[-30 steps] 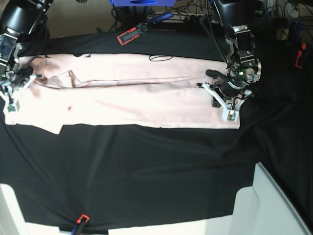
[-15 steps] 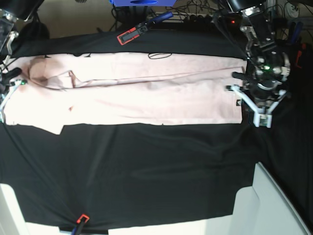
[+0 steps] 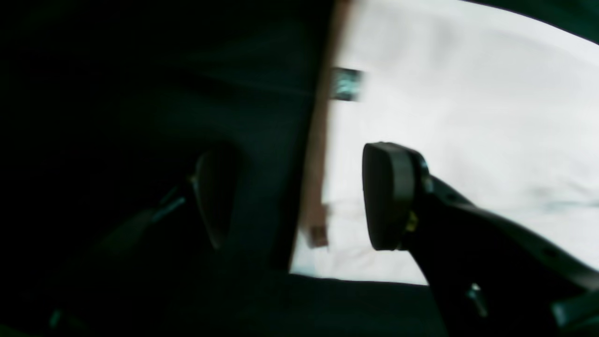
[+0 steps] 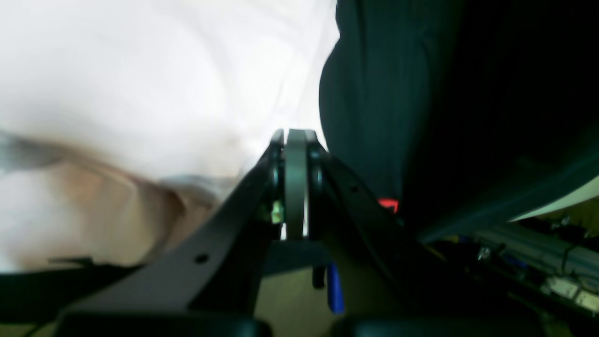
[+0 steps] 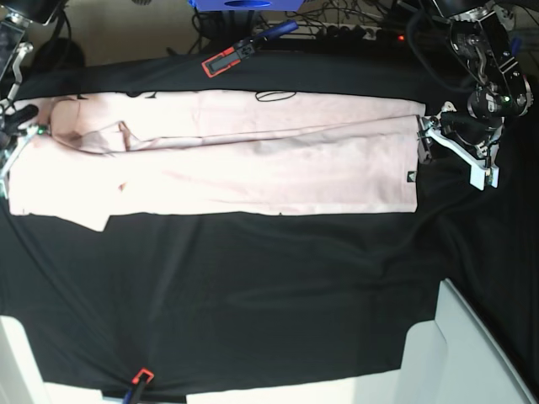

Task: Fold the T-shirt properly
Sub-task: 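Grip the strip end with the left gripper, right gripper holding the other end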

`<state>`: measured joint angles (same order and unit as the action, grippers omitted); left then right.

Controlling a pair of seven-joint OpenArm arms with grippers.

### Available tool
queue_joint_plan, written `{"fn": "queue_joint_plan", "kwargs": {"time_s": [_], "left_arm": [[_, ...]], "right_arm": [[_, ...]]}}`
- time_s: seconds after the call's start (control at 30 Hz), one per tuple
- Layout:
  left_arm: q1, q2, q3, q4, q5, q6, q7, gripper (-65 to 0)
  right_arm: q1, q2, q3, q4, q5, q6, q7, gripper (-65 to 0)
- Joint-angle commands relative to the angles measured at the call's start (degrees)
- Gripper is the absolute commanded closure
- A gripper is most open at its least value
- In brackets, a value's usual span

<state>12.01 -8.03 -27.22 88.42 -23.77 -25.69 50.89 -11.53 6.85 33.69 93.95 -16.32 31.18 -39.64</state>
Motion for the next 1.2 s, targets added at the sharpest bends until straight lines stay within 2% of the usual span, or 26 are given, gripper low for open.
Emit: {"fn": "queue_joint_plan", "kwargs": {"time_s": [0.0, 0.13, 0.27, 0.43, 0.6, 0.83, 0.97, 1.03, 1.1, 1.17], "left_arm": [[-0.27, -1.51, -0.34, -0.73, -1.51, 0.33, -1.00, -42.7], [-0.89, -2.12, -0.34, -3.63, -3.97, 0.33, -1.18, -42.7], [-0.36, -2.12, 0.10, -4.69, -3.79, 0.33, -5.75, -42.7], [-1.77, -2.12, 0.28, -10.84, -3.79, 0.33, -6.28, -42.7], [-2.30, -1.77, 0.54, -12.51, -3.79, 0.33, -6.28, -42.7], [-2.56, -1.86, 6.87, -12.60, -3.79, 0.33, -6.54, -42.0], [-2.21, -1.68, 9.60, -12.95, -3.79, 0.51, -11.03, -41.8], [-2.12, -1.68, 10.48, -14.00, -3.79, 0.51, -11.90, -41.5], [-2.21, -1.68, 10.39, -15.06, -3.79, 0.51, -11.90, -38.6], [-2.38, -1.68, 10.21, -16.11, -3.79, 0.51, -11.90, -29.2]], "right_arm": [[-0.03, 0.84, -0.07, 1.12, 0.18, -0.28, 0.82, 0.0], [-0.38, 0.75, -0.07, 0.95, 0.27, -0.28, 0.82, 0.0], [-0.91, 0.75, -0.07, 0.86, 0.27, -0.28, 0.82, 0.0], [-1.17, 0.66, -0.07, 1.12, 0.27, -0.19, 0.91, 0.0], [-1.17, -0.39, -0.07, 1.21, 0.27, -0.19, 0.91, 0.0], [-1.09, -0.39, -0.07, 1.21, 0.27, -0.19, 0.91, 0.0], [-1.09, -0.39, -0.07, 1.21, 0.27, -0.19, 0.91, 0.0], [-1.17, -0.39, -0.07, 1.21, 0.27, 0.95, 0.91, 0.0], [-1.17, -0.39, -0.07, 1.21, 0.27, 3.24, 0.91, 0.0], [-1.17, -0.39, 0.29, 1.21, 0.27, 5.61, 0.91, 0.0]]}}
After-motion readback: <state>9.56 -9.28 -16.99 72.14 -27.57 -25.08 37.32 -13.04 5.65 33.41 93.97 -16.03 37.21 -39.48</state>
